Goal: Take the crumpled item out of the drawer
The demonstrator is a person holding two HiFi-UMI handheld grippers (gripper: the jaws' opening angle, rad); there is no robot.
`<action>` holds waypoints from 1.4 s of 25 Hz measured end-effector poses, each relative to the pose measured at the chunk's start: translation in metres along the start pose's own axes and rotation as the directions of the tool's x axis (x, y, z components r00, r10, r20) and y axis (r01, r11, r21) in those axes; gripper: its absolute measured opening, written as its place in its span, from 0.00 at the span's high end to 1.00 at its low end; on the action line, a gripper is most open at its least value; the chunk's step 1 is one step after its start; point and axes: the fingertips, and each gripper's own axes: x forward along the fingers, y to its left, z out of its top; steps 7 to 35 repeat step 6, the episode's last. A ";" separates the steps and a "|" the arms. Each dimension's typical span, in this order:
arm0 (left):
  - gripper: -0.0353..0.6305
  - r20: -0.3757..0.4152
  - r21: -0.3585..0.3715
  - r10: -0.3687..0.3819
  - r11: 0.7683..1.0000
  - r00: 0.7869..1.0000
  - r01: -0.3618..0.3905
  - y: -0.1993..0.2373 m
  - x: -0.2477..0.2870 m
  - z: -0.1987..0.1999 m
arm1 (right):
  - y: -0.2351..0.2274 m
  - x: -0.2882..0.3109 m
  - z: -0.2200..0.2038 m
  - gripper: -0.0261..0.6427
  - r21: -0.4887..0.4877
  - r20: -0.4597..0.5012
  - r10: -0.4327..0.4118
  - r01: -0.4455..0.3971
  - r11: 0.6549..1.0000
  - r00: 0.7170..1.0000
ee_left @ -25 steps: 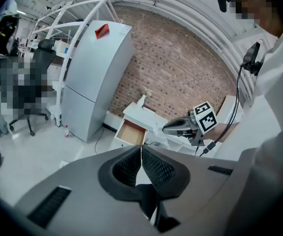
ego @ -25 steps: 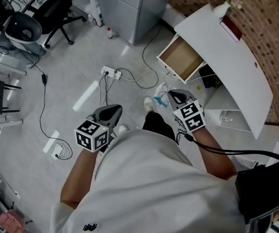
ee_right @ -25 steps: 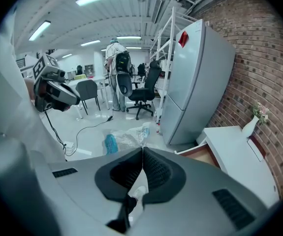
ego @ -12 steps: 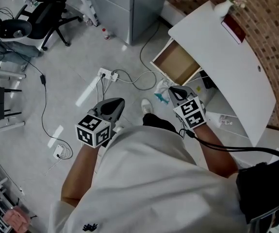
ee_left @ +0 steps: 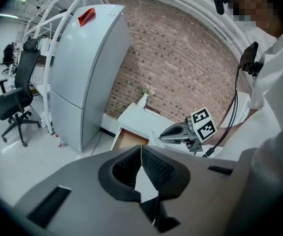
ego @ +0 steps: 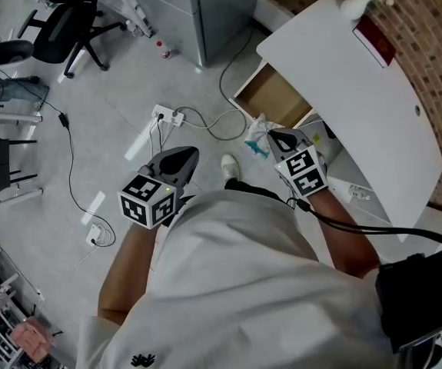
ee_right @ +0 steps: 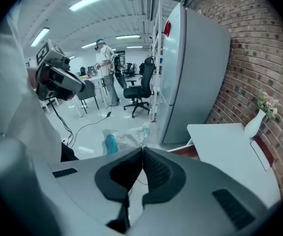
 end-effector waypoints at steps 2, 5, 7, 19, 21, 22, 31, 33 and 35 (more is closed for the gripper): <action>0.91 0.007 -0.001 0.009 1.000 1.000 -0.009 -0.003 0.011 0.008 | -0.011 0.000 -0.006 0.92 -0.003 -0.004 0.008 -0.008 1.000 1.000; 0.91 0.019 -0.009 0.016 1.000 1.000 -0.016 -0.009 0.025 0.020 | -0.029 -0.001 -0.014 0.92 -0.005 -0.009 0.013 -0.013 1.000 1.000; 0.91 0.022 -0.011 0.017 1.000 1.000 -0.017 -0.011 0.030 0.025 | -0.036 -0.002 -0.016 0.92 -0.005 -0.011 0.013 -0.013 1.000 1.000; 0.91 0.022 -0.011 0.017 1.000 1.000 -0.017 -0.011 0.030 0.025 | -0.036 -0.002 -0.016 0.92 -0.005 -0.011 0.013 -0.013 1.000 1.000; 0.91 0.022 -0.011 0.017 1.000 1.000 -0.017 -0.011 0.030 0.025 | -0.036 -0.002 -0.016 0.92 -0.005 -0.011 0.013 -0.013 1.000 1.000; 0.91 0.022 -0.011 0.017 1.000 1.000 -0.017 -0.011 0.030 0.025 | -0.036 -0.002 -0.016 0.92 -0.005 -0.011 0.013 -0.013 1.000 1.000; 0.91 0.022 -0.011 0.017 1.000 1.000 -0.017 -0.011 0.030 0.025 | -0.036 -0.002 -0.016 0.92 -0.005 -0.011 0.013 -0.013 1.000 1.000; 0.91 0.022 -0.011 0.017 1.000 1.000 -0.017 -0.011 0.030 0.025 | -0.036 -0.002 -0.016 0.92 -0.005 -0.011 0.013 -0.013 1.000 1.000; 0.91 0.022 -0.011 0.017 1.000 1.000 -0.017 -0.011 0.030 0.025 | -0.036 -0.002 -0.016 0.92 -0.005 -0.011 0.013 -0.013 1.000 1.000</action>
